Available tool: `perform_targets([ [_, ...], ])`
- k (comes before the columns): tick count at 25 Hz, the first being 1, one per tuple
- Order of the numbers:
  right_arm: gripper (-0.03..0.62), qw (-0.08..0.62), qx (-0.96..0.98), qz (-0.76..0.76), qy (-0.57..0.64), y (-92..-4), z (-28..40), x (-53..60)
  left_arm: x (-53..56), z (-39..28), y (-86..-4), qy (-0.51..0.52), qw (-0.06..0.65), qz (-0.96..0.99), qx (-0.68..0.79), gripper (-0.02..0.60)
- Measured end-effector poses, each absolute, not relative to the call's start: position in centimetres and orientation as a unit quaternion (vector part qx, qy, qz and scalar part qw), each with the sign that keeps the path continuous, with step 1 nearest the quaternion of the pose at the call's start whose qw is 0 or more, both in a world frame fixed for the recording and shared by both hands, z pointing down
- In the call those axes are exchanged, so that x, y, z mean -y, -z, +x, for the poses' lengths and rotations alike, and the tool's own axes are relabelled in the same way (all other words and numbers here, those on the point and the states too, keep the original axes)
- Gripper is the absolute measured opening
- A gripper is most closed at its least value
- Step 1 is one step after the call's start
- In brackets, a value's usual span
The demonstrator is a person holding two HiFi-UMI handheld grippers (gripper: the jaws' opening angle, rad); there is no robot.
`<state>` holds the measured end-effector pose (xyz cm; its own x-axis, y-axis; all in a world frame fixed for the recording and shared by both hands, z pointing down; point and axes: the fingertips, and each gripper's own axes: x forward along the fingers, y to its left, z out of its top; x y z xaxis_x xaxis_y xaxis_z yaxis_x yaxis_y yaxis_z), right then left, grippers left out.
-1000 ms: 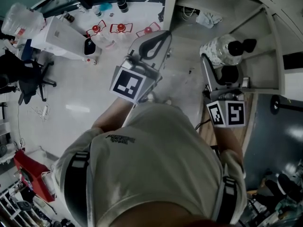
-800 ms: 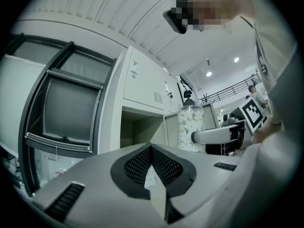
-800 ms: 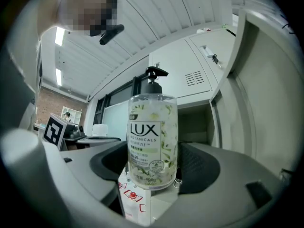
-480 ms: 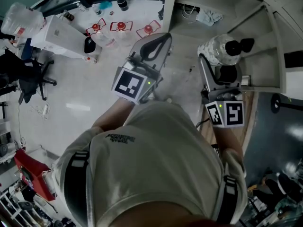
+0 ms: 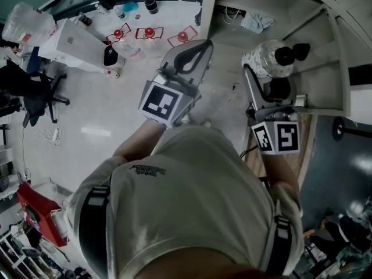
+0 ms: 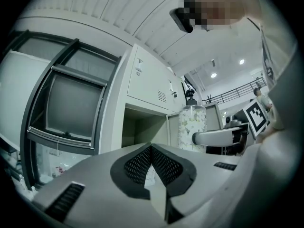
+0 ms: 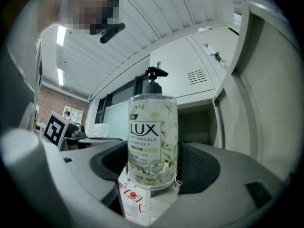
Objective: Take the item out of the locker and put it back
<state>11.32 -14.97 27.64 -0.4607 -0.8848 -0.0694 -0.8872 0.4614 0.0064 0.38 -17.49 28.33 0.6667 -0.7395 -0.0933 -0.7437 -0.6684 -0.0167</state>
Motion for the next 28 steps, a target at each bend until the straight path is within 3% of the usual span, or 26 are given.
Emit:
perform_targets([
  [15,0.328,0.034,-0.837,-0.544,-0.034,-25.2,11.5,23.8,22.1,1.8,-25.8,-0.042,0.06,-0.914,-0.4,0.011],
  [28,0.328,0.012,-0.802,-0.597,0.011,-28.3,14.7,31.6,25.6,2.3,-27.8,-0.022,0.036,-0.917,-0.397,0.011],
])
